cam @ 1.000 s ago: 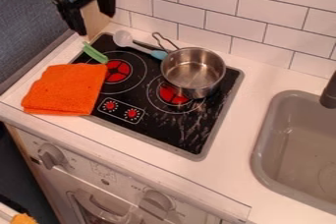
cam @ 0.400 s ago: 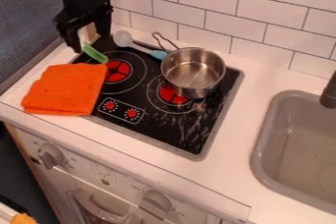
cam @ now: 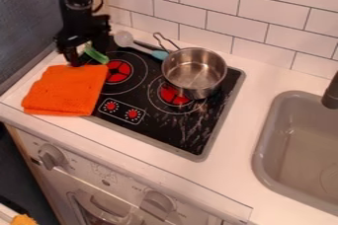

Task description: Put the green things on the orange cloves

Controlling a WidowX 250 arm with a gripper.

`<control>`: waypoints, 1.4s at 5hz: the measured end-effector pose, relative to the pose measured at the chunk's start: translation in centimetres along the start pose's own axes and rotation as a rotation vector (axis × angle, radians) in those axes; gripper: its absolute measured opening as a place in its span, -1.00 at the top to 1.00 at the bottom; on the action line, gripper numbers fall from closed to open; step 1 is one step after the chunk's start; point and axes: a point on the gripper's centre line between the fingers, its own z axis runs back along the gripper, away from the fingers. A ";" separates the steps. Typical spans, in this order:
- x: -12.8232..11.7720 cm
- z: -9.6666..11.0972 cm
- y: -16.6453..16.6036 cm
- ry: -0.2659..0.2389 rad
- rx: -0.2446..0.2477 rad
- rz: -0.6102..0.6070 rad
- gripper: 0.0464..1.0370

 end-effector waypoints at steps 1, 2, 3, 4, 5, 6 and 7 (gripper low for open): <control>0.1 -0.2 -0.3 -0.013 -0.008 0.011 -0.07; 0.0 -0.1 -0.5 -0.018 -0.007 0.006 0.49; 0.0 -0.1 -0.3 -0.017 0.005 0.007 0.74; 0.0 0.0 -0.3 -0.018 0.009 0.015 0.75; -0.1 0.1 -0.4 -0.027 0.022 0.023 0.75; 0.0 0.2 -0.3 -0.039 0.037 0.051 0.75; 0.7 1.3 -1.5 -0.040 -0.012 0.073 0.75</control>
